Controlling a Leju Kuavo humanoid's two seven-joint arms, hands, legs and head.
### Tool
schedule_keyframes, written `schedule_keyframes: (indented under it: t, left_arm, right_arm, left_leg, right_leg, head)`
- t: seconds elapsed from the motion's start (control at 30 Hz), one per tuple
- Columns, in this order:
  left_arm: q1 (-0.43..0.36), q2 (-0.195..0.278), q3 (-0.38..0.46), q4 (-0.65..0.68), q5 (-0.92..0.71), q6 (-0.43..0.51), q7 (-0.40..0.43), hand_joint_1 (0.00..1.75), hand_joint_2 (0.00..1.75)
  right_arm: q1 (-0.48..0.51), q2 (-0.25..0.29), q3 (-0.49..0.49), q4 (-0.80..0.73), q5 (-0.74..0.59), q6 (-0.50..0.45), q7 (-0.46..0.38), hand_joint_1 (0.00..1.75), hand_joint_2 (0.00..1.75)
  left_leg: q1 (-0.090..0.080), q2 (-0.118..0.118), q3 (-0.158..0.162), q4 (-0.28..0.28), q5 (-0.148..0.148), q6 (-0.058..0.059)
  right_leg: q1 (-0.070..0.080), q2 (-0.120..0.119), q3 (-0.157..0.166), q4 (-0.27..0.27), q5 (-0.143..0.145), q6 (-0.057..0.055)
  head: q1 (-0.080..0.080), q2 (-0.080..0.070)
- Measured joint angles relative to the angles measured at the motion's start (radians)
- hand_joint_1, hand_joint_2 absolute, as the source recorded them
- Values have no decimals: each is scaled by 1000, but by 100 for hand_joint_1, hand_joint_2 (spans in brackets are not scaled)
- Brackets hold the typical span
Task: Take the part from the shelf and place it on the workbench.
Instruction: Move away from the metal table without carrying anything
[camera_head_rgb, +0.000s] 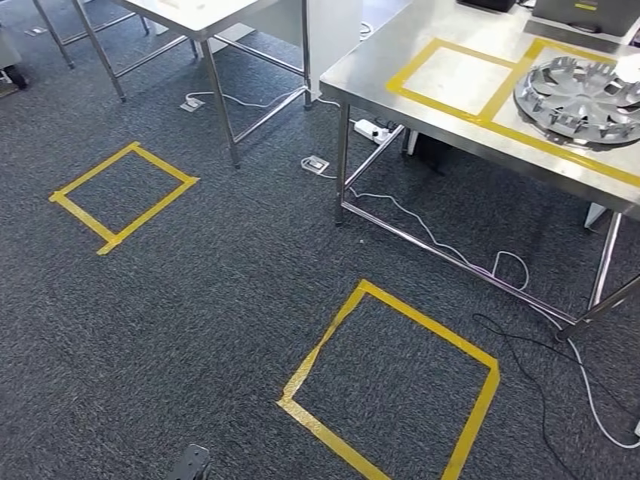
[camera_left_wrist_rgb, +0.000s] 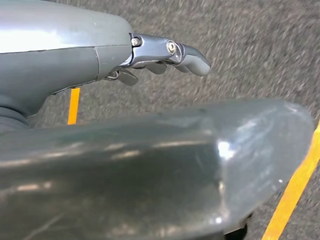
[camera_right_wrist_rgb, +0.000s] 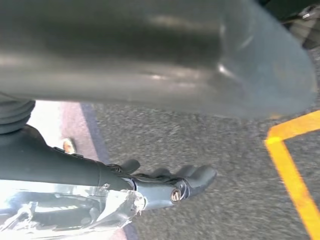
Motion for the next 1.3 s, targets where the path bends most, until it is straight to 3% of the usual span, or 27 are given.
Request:
schedule_keyframes:
  t: [0.03, 0.1, 0.17, 0.23, 0.27, 0.3, 0.37, 0.43, 0.47, 0.53, 0.6, 0.67, 0.73, 0.77, 0.83, 0.87, 0.93, 0.97, 1.03, 1.1, 1.17, 1.23, 1.27, 1.3]
  left_arm:
    - [2, 0, 0, 0, 1, -2, -2, 0, 0]
    - [5, 1, 0, 0, 2, -4, -3, 0, 0]
    - [1, 2, -1, 0, -1, -2, -2, 0, 0]
    - [0, 2, -4, 0, -8, 0, 3, 0, 0]
    - [1, 3, -5, 0, -13, 2, 7, 0, 0]
    - [2, 3, -7, 0, -16, 4, 9, 0, 0]
    - [2, 4, -11, 0, -21, 8, 12, 0, 0]
    - [-4, 4, -16, 0, -22, 16, 12, 0, 0]
    - [-5, 4, -19, 0, -21, 22, 14, 0, 0]
    - [0, 1, -21, 0, -19, 36, 21, 0, 0]
    - [5, -1, -22, 0, -17, 44, 28, 0, 0]
    - [4, -4, -22, 0, -13, 46, 31, 0, 0]
    - [1, -5, -23, 0, -11, 46, 32, 0, 0]
    - [1, -5, -23, 0, -11, 46, 32, 0, 0]
    - [2, -5, -23, 0, -11, 46, 32, 0, 0]
    - [2, -5, -23, 0, -11, 46, 32, 0, 0]
    - [0, -5, -23, 0, -10, 47, 32, 0, 0]
    - [0, -6, -23, 0, -10, 47, 32, 0, 0]
    - [2, -6, -23, 0, -9, 50, 31, 0, 0]
    - [6, -6, -23, 0, -8, 51, 31, 0, 0]
    - [5, -6, -23, 0, -6, 52, 31, 0, 0]
    - [2, -6, -23, 0, -2, 52, 30, 0, 0]
    - [2, -6, -23, 0, 0, 52, 29, 0, 0]
    - [3, -6, -23, 0, 2, 52, 28, 0, 0]
  right_arm:
    - [0, 0, 0, 0, 0, -1, 1, 0, 0]
    - [0, 0, 0, 0, 0, -3, 3, 0, 0]
    - [2, -1, 0, 0, 0, -3, 7, 0, 0]
    - [4, -1, 0, 0, -1, -1, 9, 0, 0]
    - [4, -1, 0, 0, -1, 0, 9, 0, 0]
    - [4, -1, 0, 0, -1, 1, 9, 0, 0]
    - [2, -2, 0, 0, -3, -2, 9, 0, 0]
    - [2, -2, 0, 0, -6, -20, 7, 0, 0]
    - [2, -2, 0, 0, -8, -36, 4, 0, 0]
    - [-1, -2, 0, 0, -11, -72, -7, 0, 0]
    - [-6, -2, -1, 0, -12, -94, -18, 0, 0]
    - [-5, -2, -1, 0, -12, -101, -23, 0, 0]
    - [1, -2, -1, 0, -12, -102, -24, 0, 0]
    - [2, -2, -1, 0, -12, -102, -24, 0, 0]
    - [2, -2, -1, 0, -12, -103, -25, 0, 0]
    - [1, -2, -1, 0, -12, -103, -25, 0, 0]
    - [1, -2, -1, 0, -13, -104, -26, 0, 0]
    - [1, -1, -1, 0, -13, -105, -25, 0, 0]
    - [1, 0, -2, 0, -14, -107, -23, 0, 0]
    - [0, 0, -4, 0, -19, -108, -22, 0, 0]
    - [1, 1, -7, 0, -23, -108, -22, 0, 0]
    - [4, 2, -10, 0, -21, -109, -27, 0, 0]
    - [5, 2, -10, 0, -21, -113, -32, 0, 0]
    - [4, 4, -10, 0, -23, -119, -37, 0, 0]
  left_leg:
    - [0, 5, -6, 2, 0, -6]
    - [-2, 48, -33, 49, -37, -14]
    - [-3, 99, -86, 166, -109, -21]
    - [0, 113, -122, 259, -144, -28]
    - [1, 116, -116, 260, -135, -30]
    - [3, 123, -91, 225, -110, -32]
    - [3, 163, -14, 102, -56, -34]
    - [-1, 199, 30, 19, -41, -21]
    - [-4, 201, 33, 6, -45, -12]
    - [-5, 179, 27, 4, -44, 6]
    - [-4, 158, 24, 3, -40, 17]
    - [-5, 133, 20, 3, -36, 26]
    - [-6, 104, 18, 3, -33, 31]
    - [-7, 90, 17, 3, -31, 31]
    - [-7, 61, 17, 4, -29, 29]
    - [-7, 48, 17, 4, -27, 26]
    - [-6, 23, 9, 7, -21, 16]
    - [-4, 13, 3, 7, -17, 9]
    - [2, -6, -7, 4, -9, -5]
    - [0, 26, -23, 31, -30, -13]
    - [-4, 84, -68, 129, -94, -18]
    - [-4, 107, -115, 240, -145, -23]
    - [-4, 112, -120, 261, -147, -24]
    - [-4, 117, -106, 247, -131, -24]
  right_leg:
    - [-1, -12, 0, -3, 6, -4]
    - [-4, -40, -1, -12, 18, -12]
    - [-3, -73, -6, -15, 22, -17]
    - [-2, -107, -9, -14, 23, -18]
    - [-2, -122, -10, -14, 23, -17]
    - [-3, -137, -10, -14, 23, -17]
    - [-1, -161, -10, -10, 19, -10]
    - [5, -183, -14, -2, 12, 2]
    - [8, -195, -14, 1, 10, 7]
    - [6, -209, -12, 6, 4, 15]
    - [0, -167, -28, 48, -29, 24]
    - [-2, -107, -78, 163, -93, 28]
    - [-2, -87, -129, 269, -128, 26]
    - [-1, -83, -136, 277, -119, 24]
    - [-3, -65, -101, 190, -54, 18]
    - [-6, -37, -72, 126, -24, 16]
    - [-11, 11, -32, 34, 4, 16]
    - [-11, 20, -27, 22, 2, 15]
    - [-8, 0, -27, 17, 7, 7]
    - [-8, -27, -27, 9, 16, -6]
    - [-5, -58, -28, 4, 21, -14]
    - [-2, -93, -30, 4, 21, -16]
    - [-1, -110, -31, 4, 21, -16]
    - [-1, -124, -32, 4, 21, -16]
  head:
    - [0, 0]
    - [-6, 0]
    - [-11, 0]
    - [-11, 0]
    - [-11, 0]
    - [-11, 0]
    - [-11, 0]
    - [-11, 0]
    - [-10, 0]
    - [-8, 0]
    - [-5, 0]
    - [-1, 0]
    - [0, 0]
    - [0, 0]
    - [0, 0]
    - [0, 0]
    - [-1, 0]
    - [-1, 0]
    - [-1, 0]
    - [-5, 0]
    - [-9, 0]
    - [-11, 0]
    - [-11, 0]
    - [-11, 0]
